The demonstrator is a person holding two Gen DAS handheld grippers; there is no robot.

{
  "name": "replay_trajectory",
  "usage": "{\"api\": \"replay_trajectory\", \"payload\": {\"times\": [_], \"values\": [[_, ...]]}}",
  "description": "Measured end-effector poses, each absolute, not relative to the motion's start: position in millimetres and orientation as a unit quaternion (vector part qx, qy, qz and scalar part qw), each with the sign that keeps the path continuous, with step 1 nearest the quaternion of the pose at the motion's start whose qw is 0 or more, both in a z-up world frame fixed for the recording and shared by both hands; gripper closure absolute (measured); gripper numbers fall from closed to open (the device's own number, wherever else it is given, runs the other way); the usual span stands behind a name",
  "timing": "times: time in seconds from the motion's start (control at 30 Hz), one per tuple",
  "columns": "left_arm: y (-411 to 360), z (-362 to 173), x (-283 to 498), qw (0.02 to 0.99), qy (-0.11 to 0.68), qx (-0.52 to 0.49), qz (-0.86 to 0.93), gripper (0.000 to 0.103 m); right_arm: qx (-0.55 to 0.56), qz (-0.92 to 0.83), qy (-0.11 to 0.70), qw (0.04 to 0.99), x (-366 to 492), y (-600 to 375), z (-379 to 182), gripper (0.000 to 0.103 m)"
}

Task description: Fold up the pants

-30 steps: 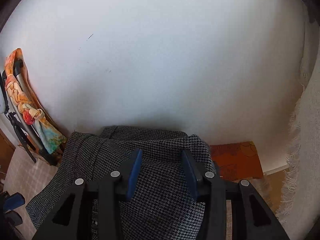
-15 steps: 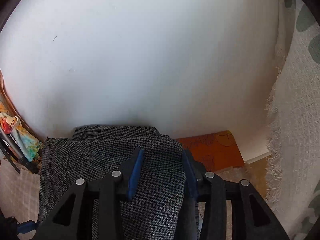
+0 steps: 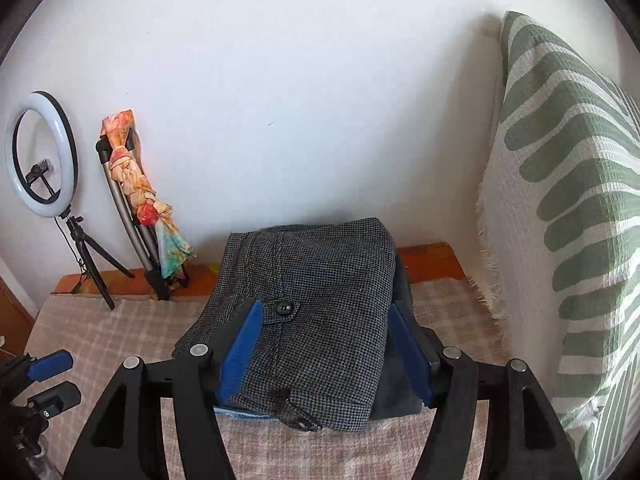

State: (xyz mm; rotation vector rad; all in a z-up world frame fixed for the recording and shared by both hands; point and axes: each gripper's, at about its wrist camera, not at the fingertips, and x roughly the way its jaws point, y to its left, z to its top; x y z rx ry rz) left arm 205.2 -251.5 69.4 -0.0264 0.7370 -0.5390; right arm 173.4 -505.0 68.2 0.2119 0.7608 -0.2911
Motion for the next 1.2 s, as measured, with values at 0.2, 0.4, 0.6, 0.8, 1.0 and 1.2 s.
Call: {"api": "replay_trajectory", "payload": {"times": [0.2,0.4,0.6,0.8,1.0,1.2], "values": [[-225.0,76.5,161.2,0.907,0.338,-0.003,-0.251,0.034,0.094,-0.16,0.35,0.918,104.6,-441.6,78.2,0.013],[-200.7,69.5,121.3,0.911,0.334,0.007,-0.244,0.033,0.08,-0.159,0.35,0.92,45.0,-384.7,74.1,0.013],[-179.8,59.5,89.4,0.914,0.329,0.001,-0.236,0.032,0.074,-0.169,0.35,0.919,11.9,-348.4,65.6,0.013],[-169.5,40.1,68.8,0.913,0.339,0.02,-0.225,0.022,0.077,-0.164,0.343,0.922,-4.8,-321.2,55.3,0.013],[-164.6,38.9,63.0,0.923,0.322,0.051,-0.203,0.022,0.071,-0.156,0.336,0.926,-3.2,-304.5,47.6,0.013],[-149.9,30.4,65.9,0.924,0.334,0.037,-0.182,0.021,0.07,-0.147,0.339,0.927,-3.5,-293.6,39.7,0.01]]}}
